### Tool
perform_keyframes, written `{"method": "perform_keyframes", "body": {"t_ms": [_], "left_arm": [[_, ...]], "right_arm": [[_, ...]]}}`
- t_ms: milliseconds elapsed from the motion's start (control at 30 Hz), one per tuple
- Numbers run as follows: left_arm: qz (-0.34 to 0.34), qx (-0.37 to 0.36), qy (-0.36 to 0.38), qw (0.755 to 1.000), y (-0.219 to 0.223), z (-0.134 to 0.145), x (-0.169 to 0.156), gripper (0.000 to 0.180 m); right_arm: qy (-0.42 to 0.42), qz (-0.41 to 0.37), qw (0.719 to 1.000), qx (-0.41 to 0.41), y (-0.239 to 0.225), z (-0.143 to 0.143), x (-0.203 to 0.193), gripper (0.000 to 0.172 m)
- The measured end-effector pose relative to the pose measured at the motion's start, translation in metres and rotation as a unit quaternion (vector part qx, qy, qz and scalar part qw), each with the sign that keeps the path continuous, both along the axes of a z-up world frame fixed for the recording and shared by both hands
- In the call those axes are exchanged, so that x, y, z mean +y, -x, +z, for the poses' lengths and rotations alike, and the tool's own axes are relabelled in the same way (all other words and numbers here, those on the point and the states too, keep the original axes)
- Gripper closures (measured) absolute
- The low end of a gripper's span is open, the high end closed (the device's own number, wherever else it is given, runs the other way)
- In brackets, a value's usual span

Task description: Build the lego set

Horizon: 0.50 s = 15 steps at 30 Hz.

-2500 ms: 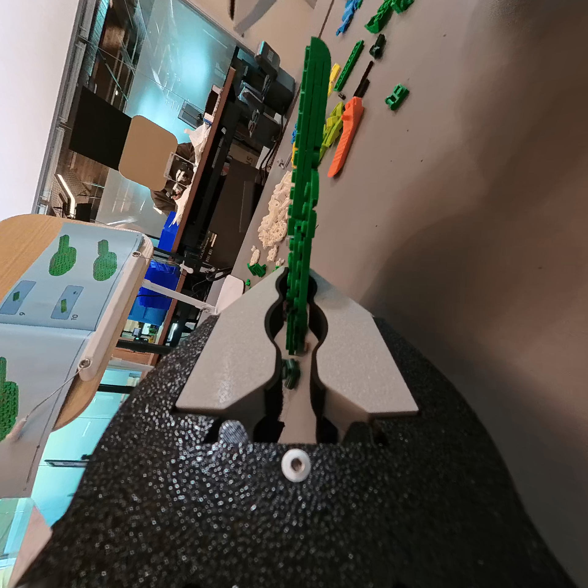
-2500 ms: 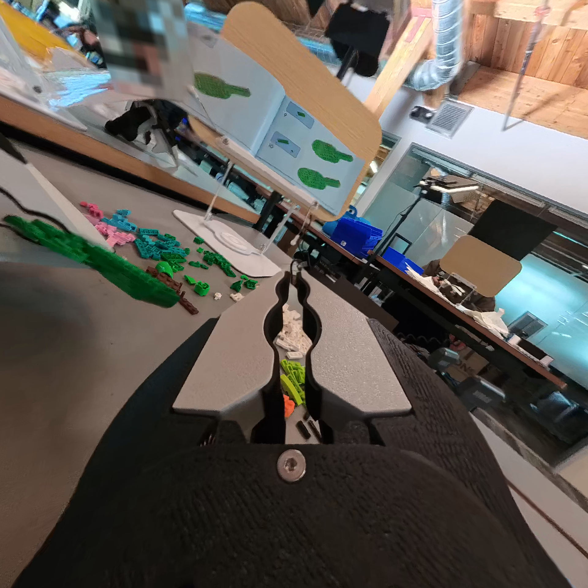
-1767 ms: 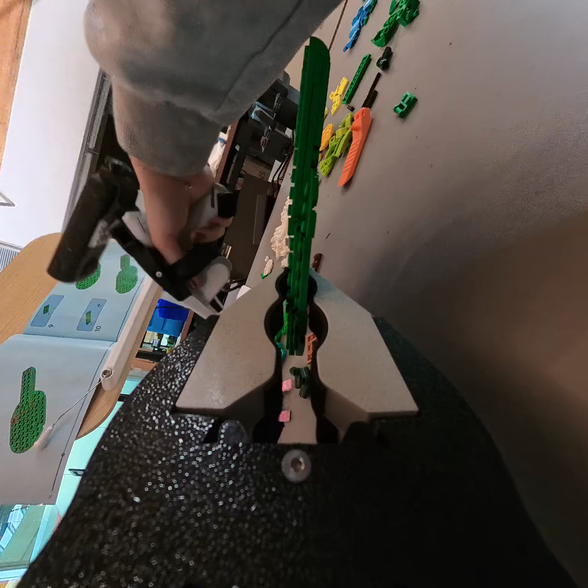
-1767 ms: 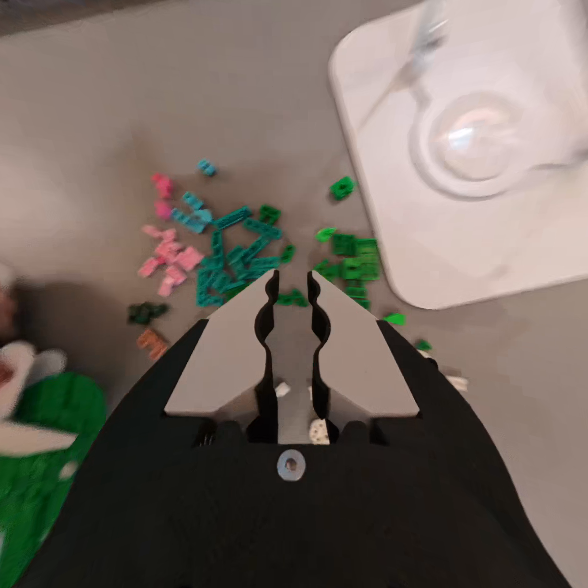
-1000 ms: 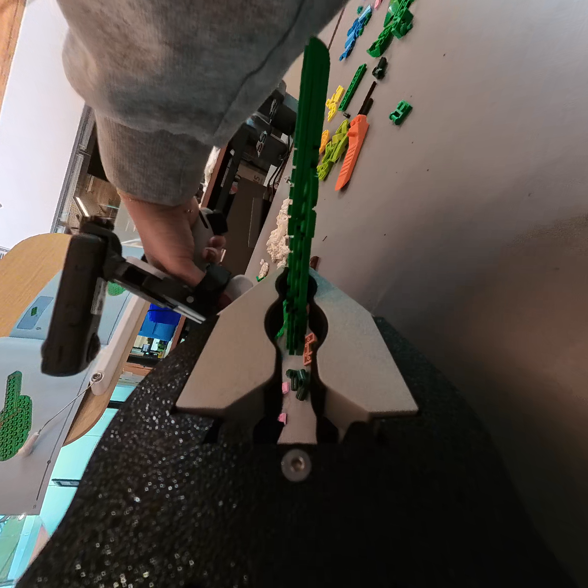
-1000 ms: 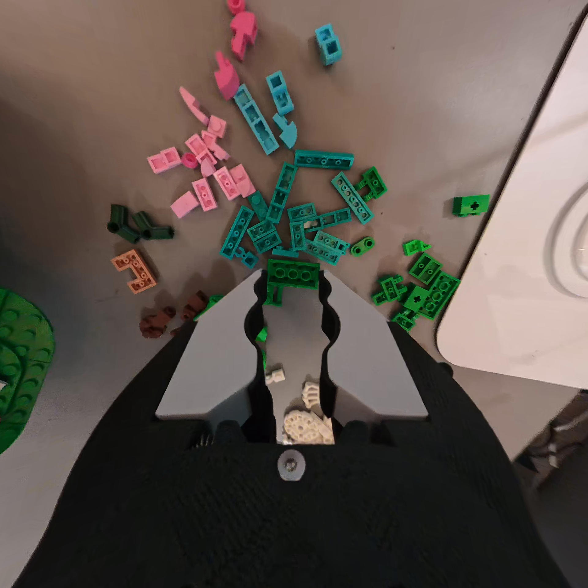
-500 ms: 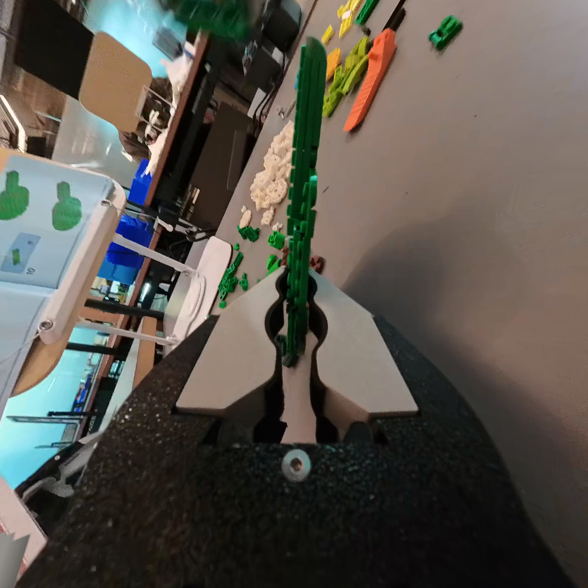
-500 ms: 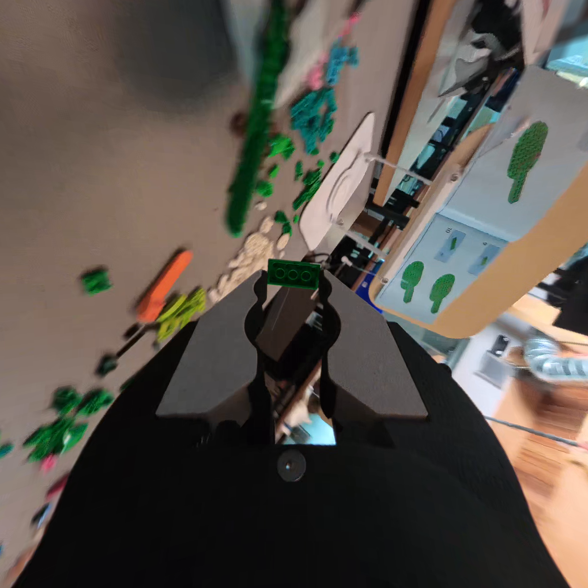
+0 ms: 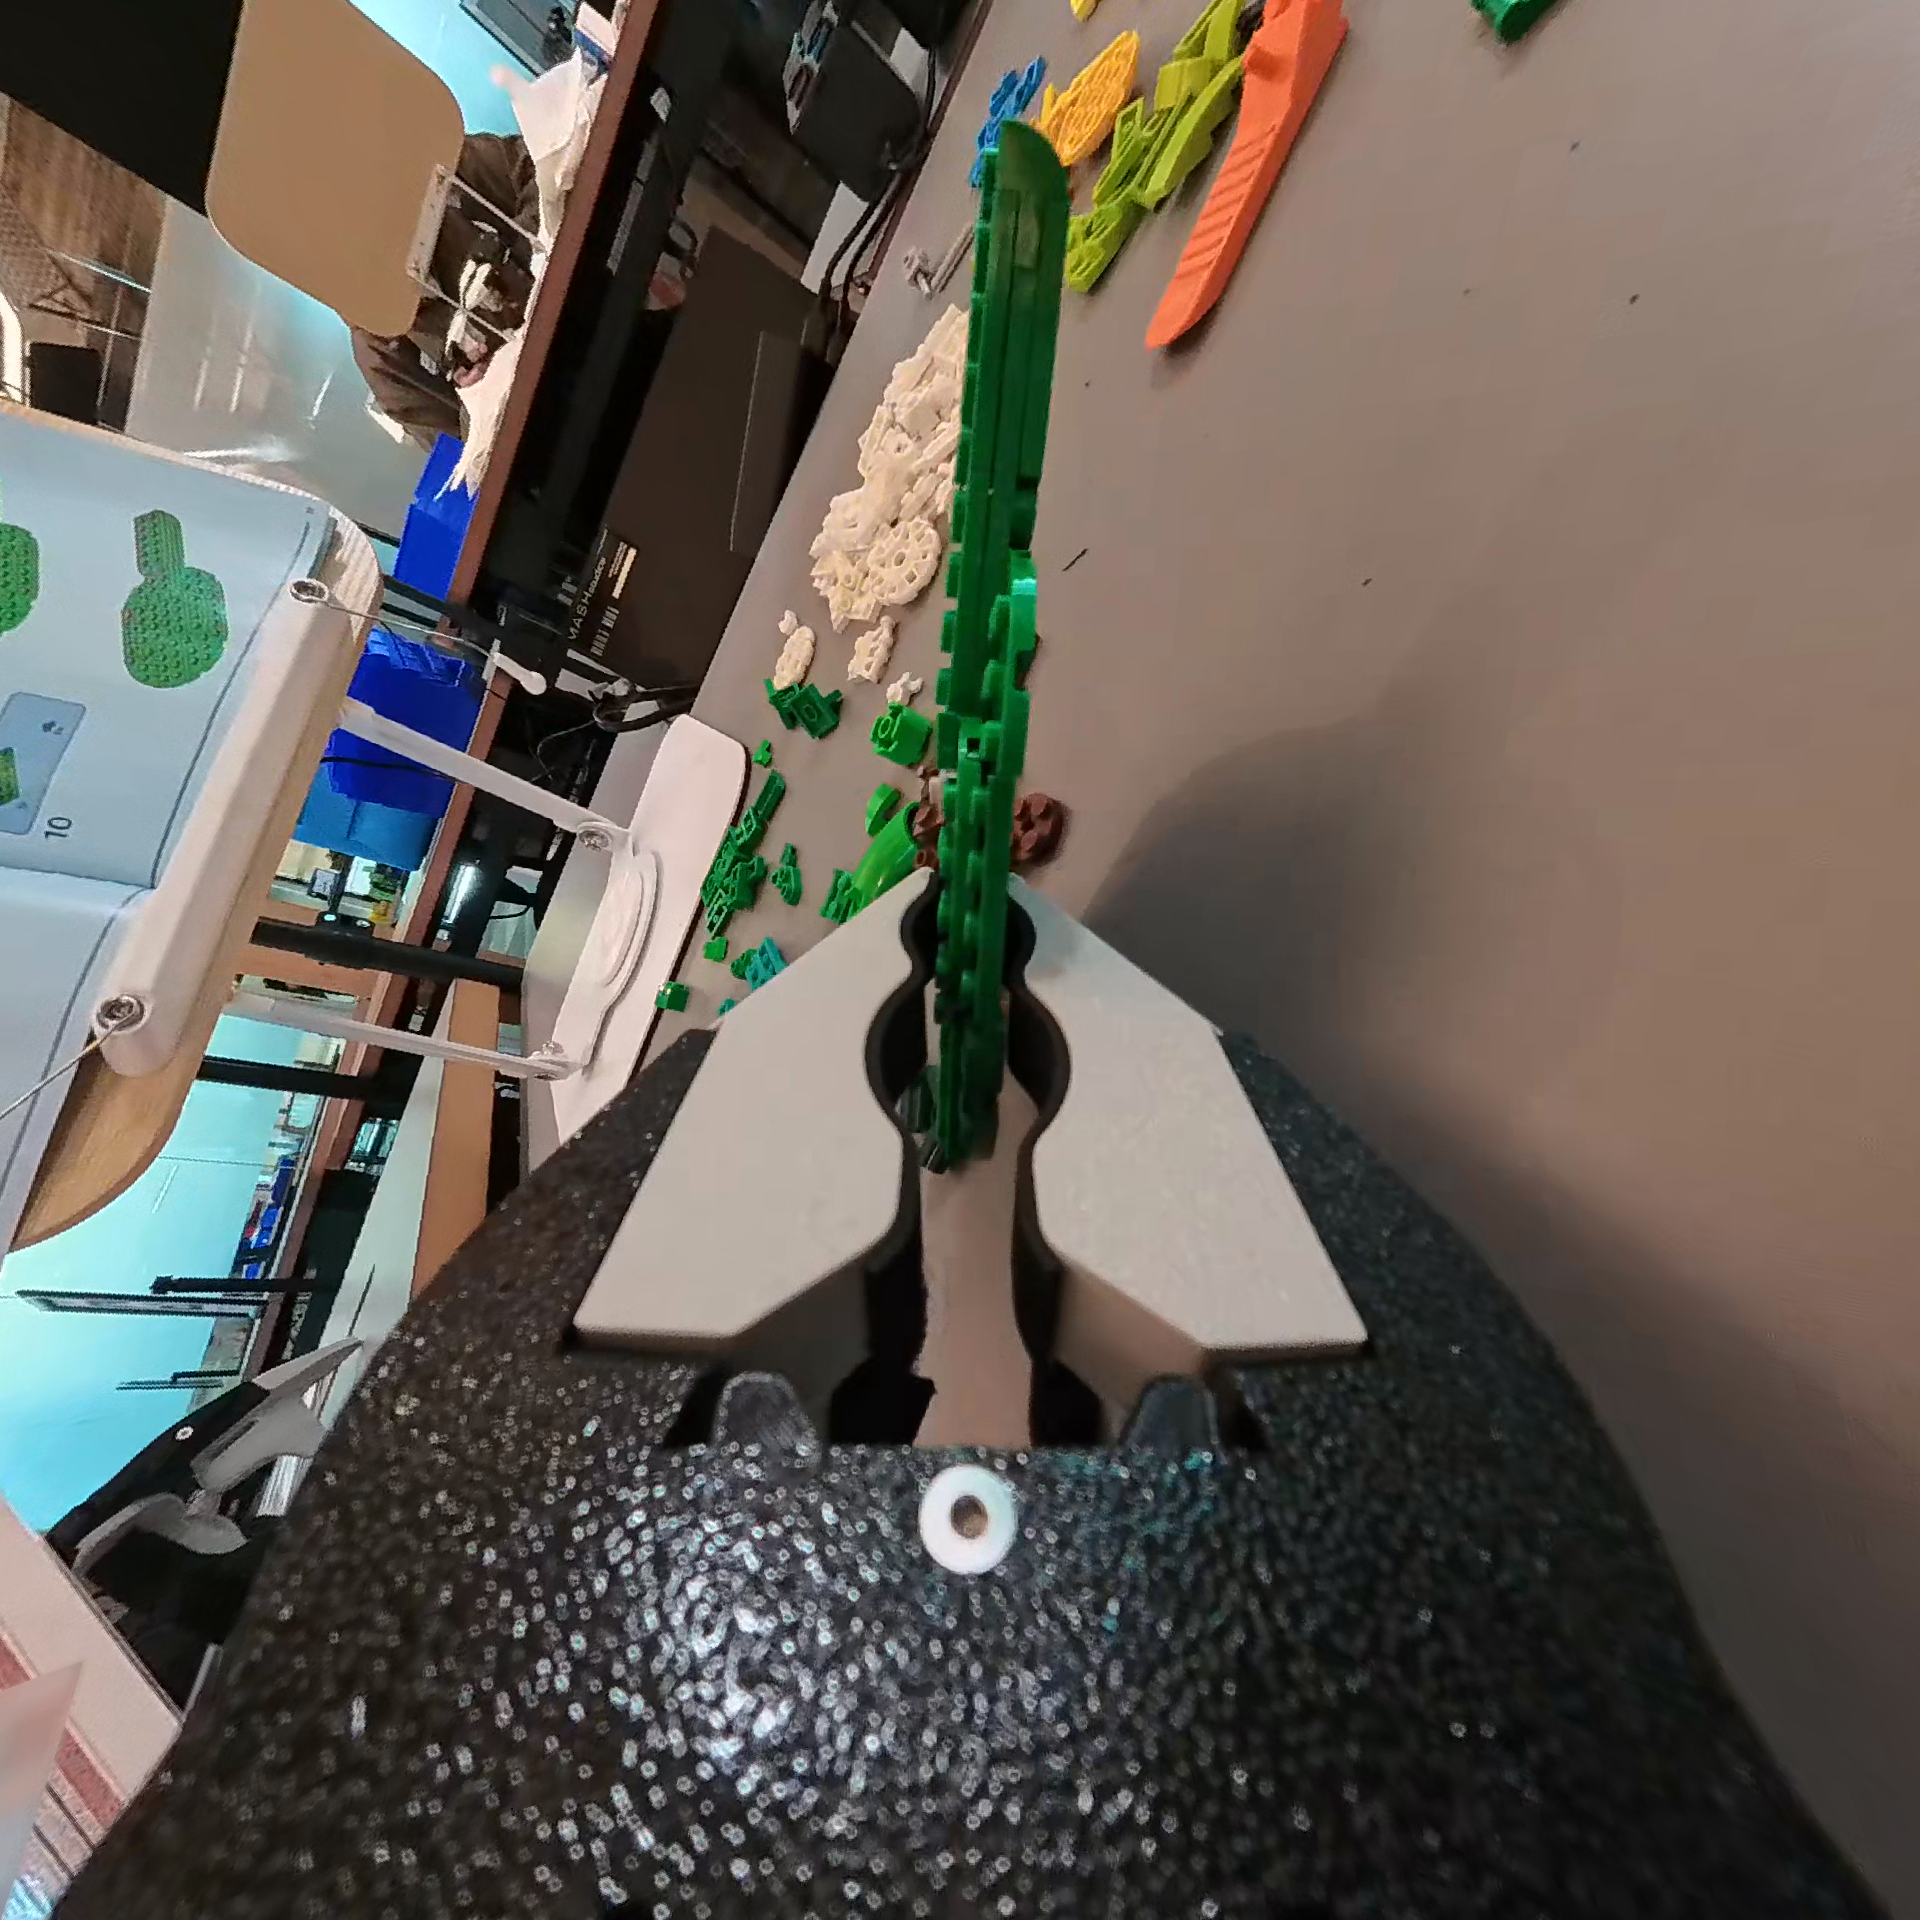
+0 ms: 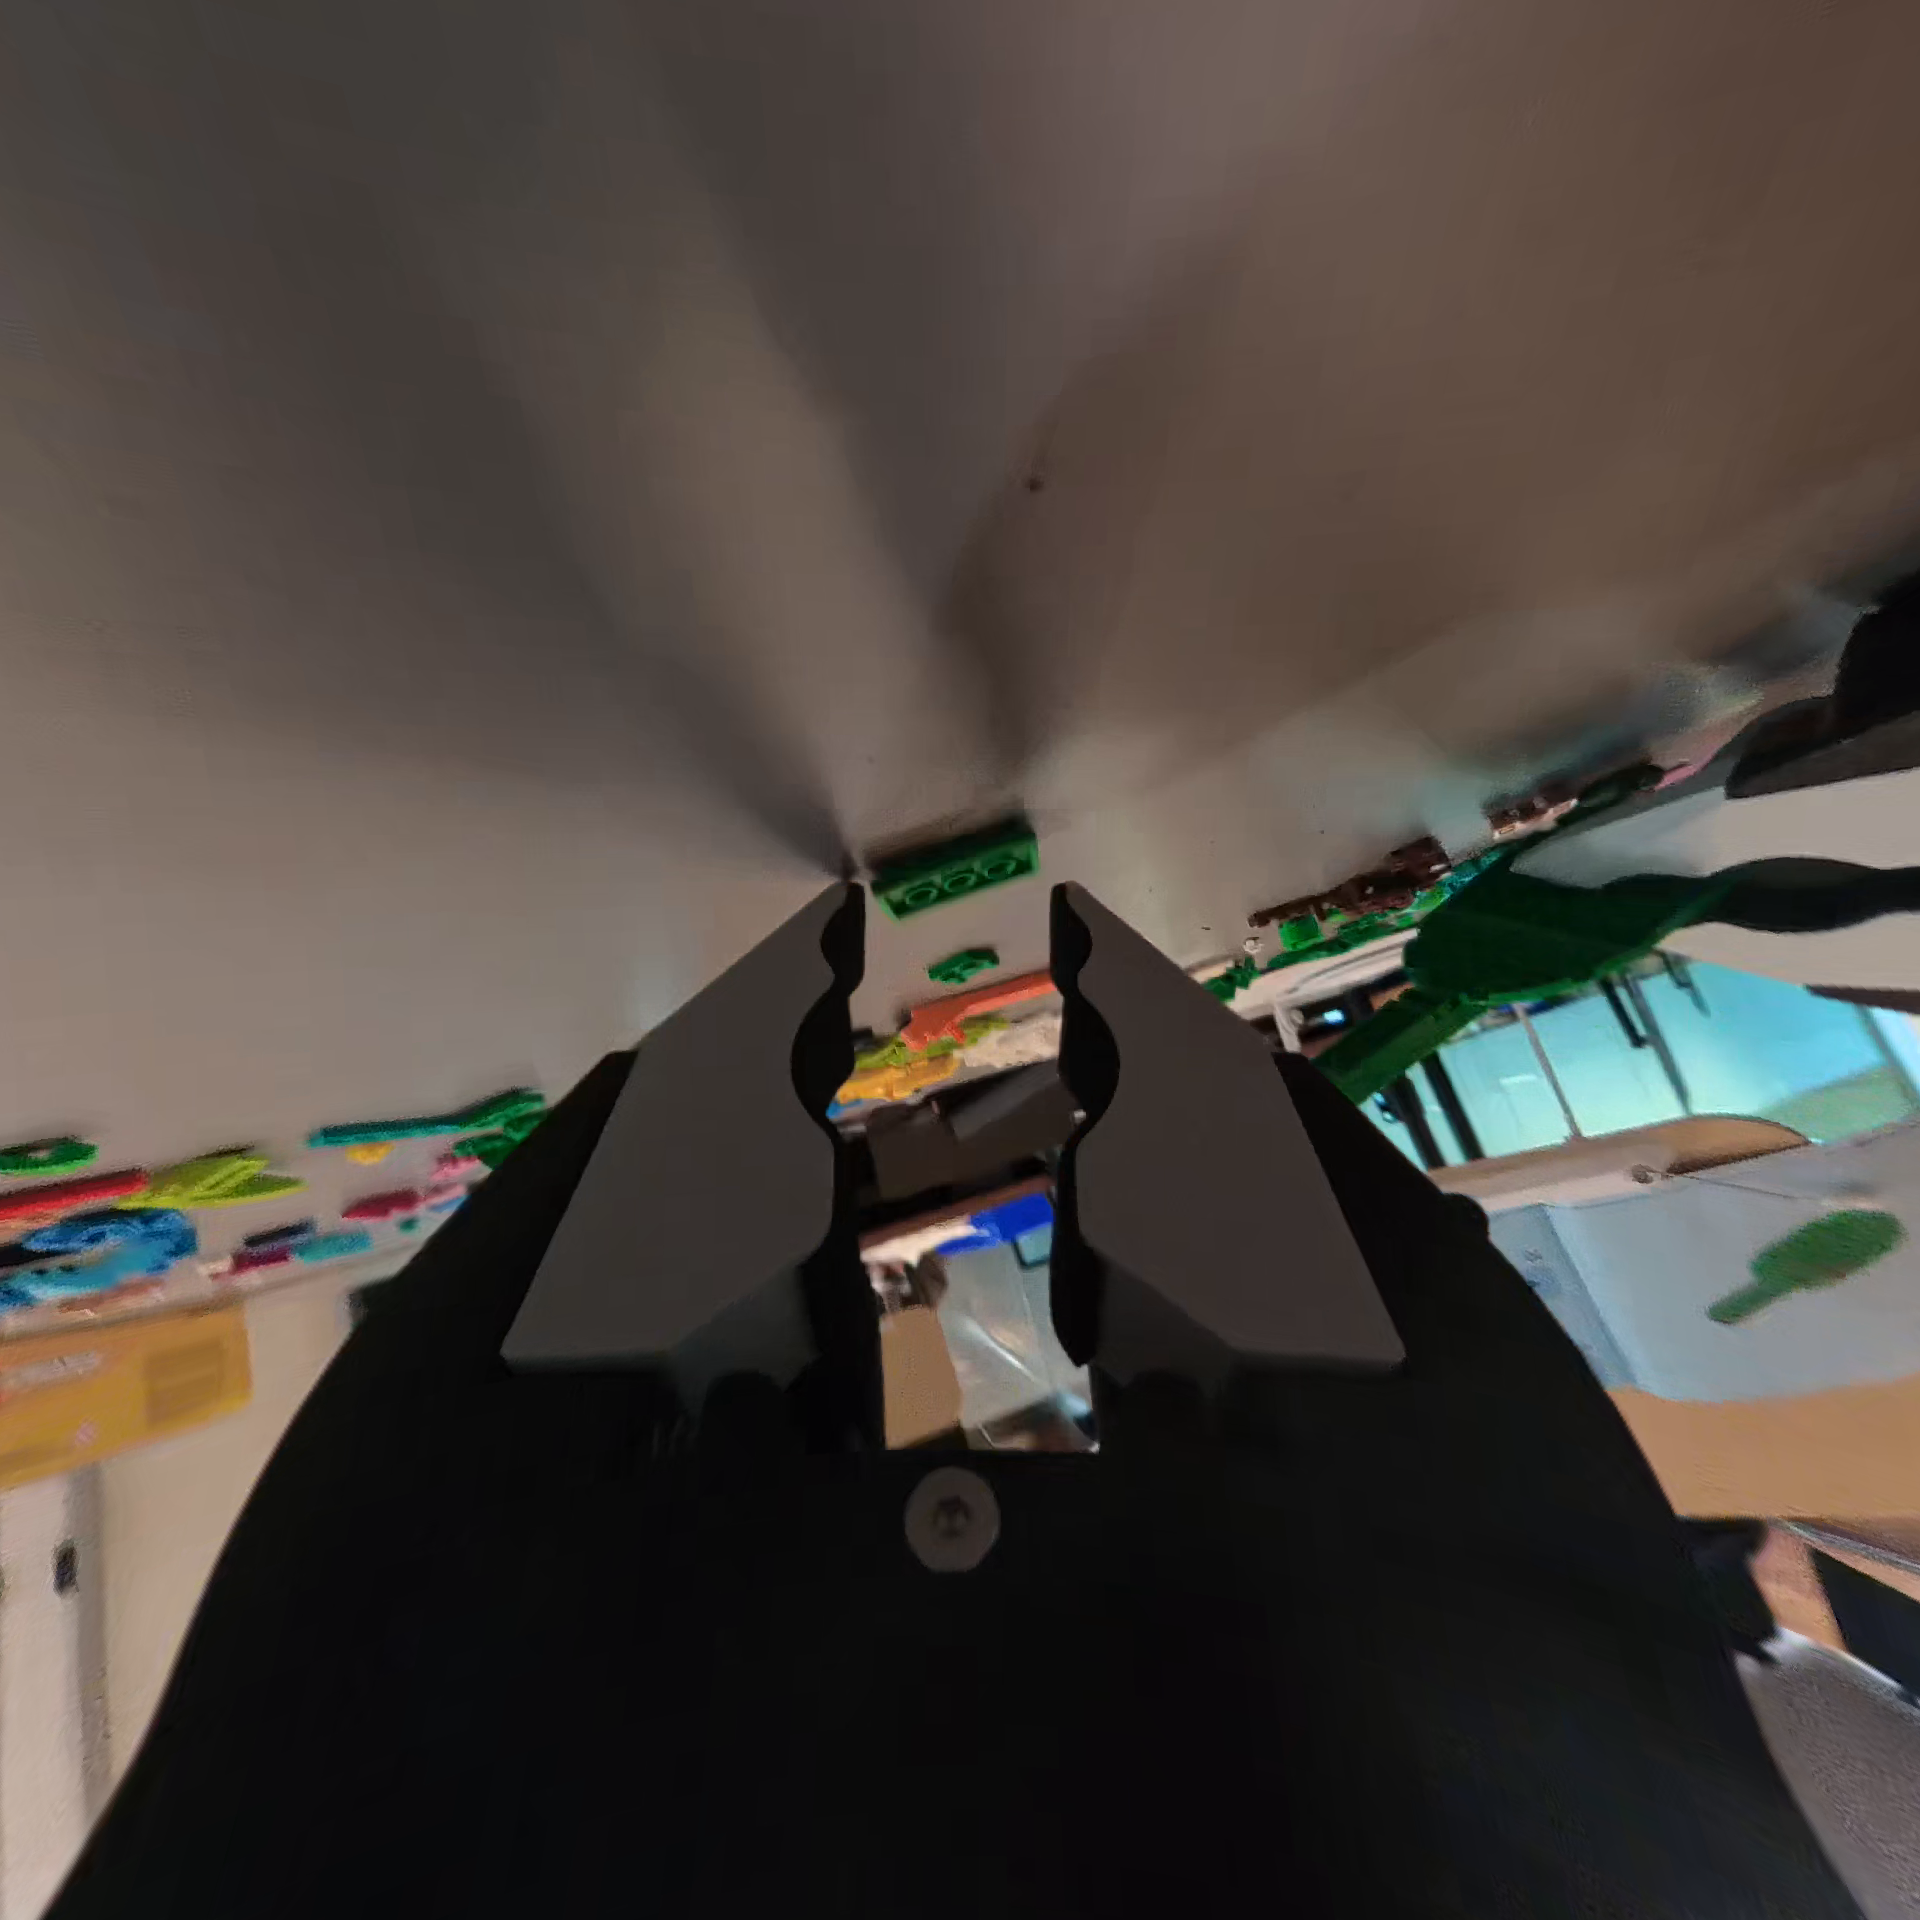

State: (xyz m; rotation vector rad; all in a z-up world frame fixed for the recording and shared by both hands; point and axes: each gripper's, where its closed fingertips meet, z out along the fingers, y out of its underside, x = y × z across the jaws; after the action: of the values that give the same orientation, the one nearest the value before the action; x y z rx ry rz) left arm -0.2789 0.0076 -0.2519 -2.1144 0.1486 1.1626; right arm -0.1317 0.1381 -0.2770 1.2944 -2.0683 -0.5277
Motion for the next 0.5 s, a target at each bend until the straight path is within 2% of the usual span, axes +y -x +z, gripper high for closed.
{"method": "perform_keyframes", "body": {"t_ms": [67,133,167,200,233,267,300,333,400,500], "left_arm": [[-0.001,0.001,0.000,1.000,0.000,0.000,0.000,0.175],[-0.002,0.000,0.000,1.000,0.000,0.000,0.000,0.174],[-0.003,0.000,0.000,1.000,0.000,0.000,0.000,0.174],[-0.004,0.000,-0.001,1.000,-0.001,0.000,0.001,0.175],[-0.005,-0.001,-0.001,1.000,-0.001,0.000,0.001,0.174],[-0.006,-0.001,-0.001,1.000,-0.001,0.000,0.001,0.175],[-0.007,-0.002,-0.002,1.000,-0.002,0.000,0.002,0.174],[-0.009,-0.002,-0.002,1.000,-0.002,0.000,0.002,0.174],[-0.011,-0.002,-0.002,1.000,-0.003,0.000,0.002,0.174],[-0.017,-0.001,-0.003,1.000,-0.004,0.000,0.004,0.174]], "right_arm": [[0.054,-0.041,0.997,-0.040,-0.005,0.005,-0.003,0.125],[0.156,-0.162,0.971,-0.087,-0.003,0.012,-0.004,0.123],[0.206,-0.249,0.938,-0.126,-0.004,0.012,-0.001,0.127],[0.244,-0.346,0.888,-0.182,-0.011,0.009,0.002,0.128],[0.277,-0.431,0.825,-0.240,-0.020,0.007,0.000,0.128],[0.317,-0.481,0.768,-0.281,-0.021,0.009,-0.006,0.128],[0.356,-0.501,0.724,-0.312,-0.019,0.012,-0.012,0.129],[0.382,-0.515,0.692,-0.331,-0.016,0.015,-0.014,0.134],[0.392,-0.553,0.657,-0.331,-0.006,0.012,-0.003,0.138],[0.388,-0.571,0.631,-0.354,-0.003,0.004,0.004,0.139]]}}
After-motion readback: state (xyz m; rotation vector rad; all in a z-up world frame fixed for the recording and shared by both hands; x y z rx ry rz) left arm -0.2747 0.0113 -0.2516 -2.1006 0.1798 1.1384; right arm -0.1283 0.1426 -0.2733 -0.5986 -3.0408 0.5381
